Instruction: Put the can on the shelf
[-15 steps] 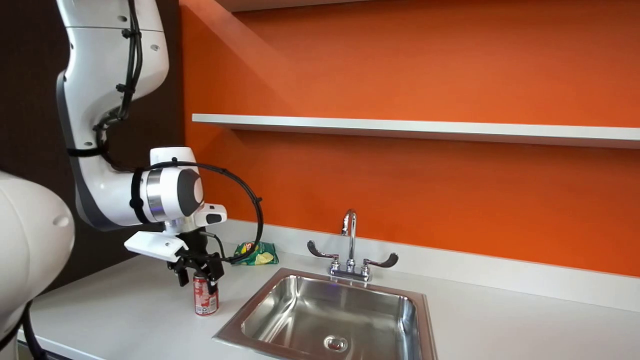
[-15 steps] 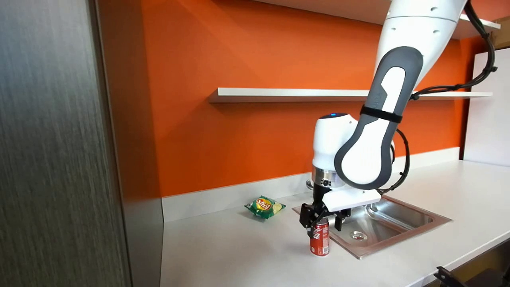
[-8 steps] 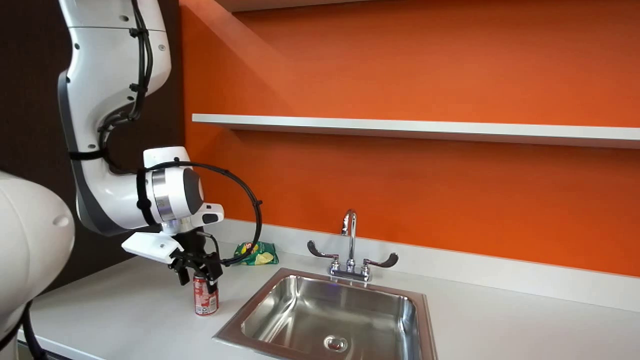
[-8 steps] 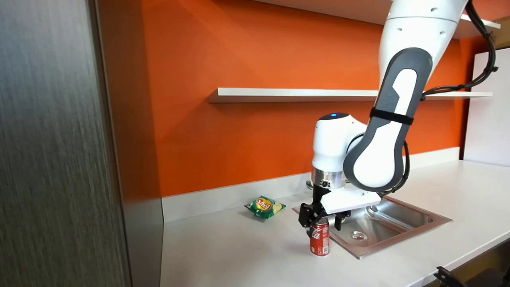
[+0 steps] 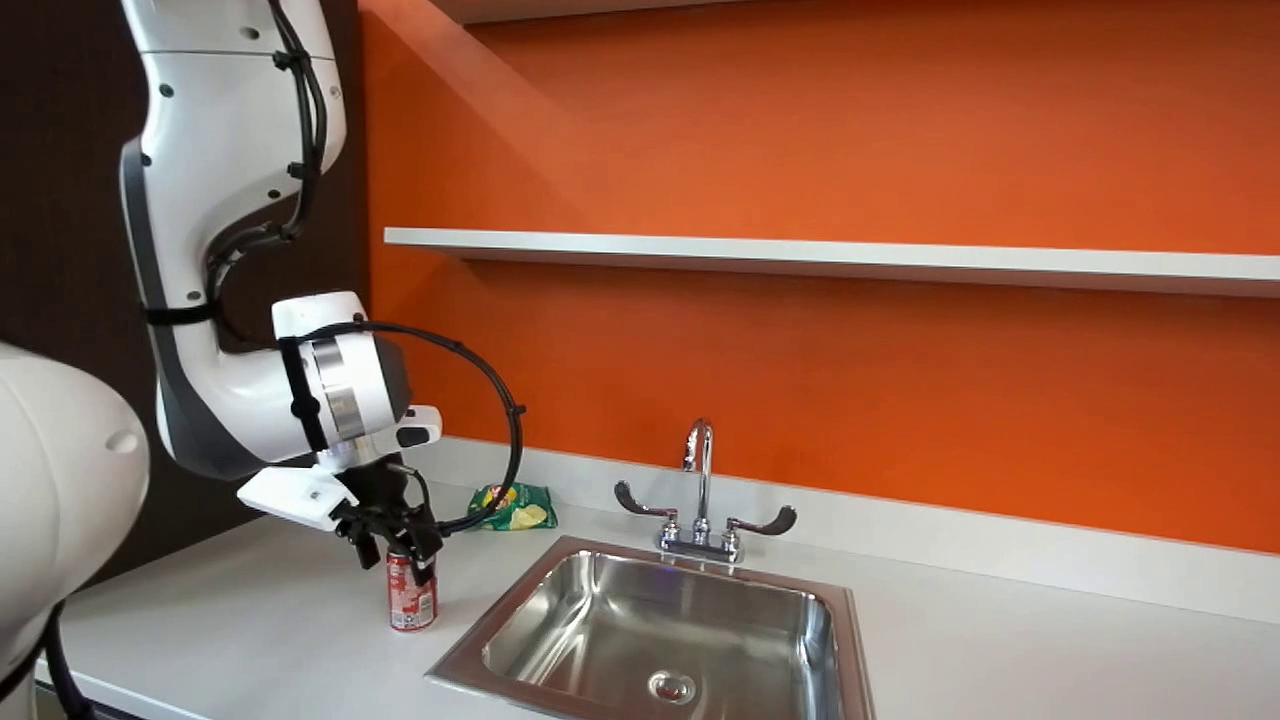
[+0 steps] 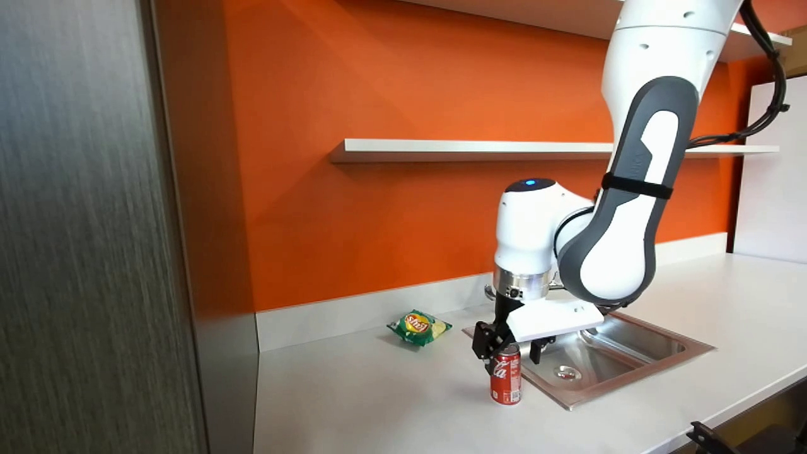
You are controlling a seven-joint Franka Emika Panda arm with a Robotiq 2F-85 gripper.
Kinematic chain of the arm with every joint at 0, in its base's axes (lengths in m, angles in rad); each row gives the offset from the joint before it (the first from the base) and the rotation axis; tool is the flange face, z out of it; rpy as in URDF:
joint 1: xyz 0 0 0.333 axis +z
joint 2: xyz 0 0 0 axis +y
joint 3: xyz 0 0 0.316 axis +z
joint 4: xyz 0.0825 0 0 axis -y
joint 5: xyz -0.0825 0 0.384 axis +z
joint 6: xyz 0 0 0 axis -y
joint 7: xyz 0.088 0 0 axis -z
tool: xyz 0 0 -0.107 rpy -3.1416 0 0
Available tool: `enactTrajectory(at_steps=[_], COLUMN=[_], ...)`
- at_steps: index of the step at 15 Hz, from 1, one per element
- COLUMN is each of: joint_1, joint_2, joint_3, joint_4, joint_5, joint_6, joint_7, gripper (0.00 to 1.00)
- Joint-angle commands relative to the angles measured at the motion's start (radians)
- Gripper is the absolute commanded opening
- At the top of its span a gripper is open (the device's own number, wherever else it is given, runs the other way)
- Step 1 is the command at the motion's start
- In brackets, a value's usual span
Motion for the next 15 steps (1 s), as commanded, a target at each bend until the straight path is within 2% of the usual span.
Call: enactTrajectory(at_steps=[1, 15], joint_1=[0.003, 0.001], joint_2=[-0.022, -0.005], joint_3=[-0.012, -0.013], joint_4=[-0.005, 0.032], joint_5=[-0.079, -0.215], joint_6=[0.005, 0.000], joint_7=[0.086, 0.247], gripper=[1.00, 1.00])
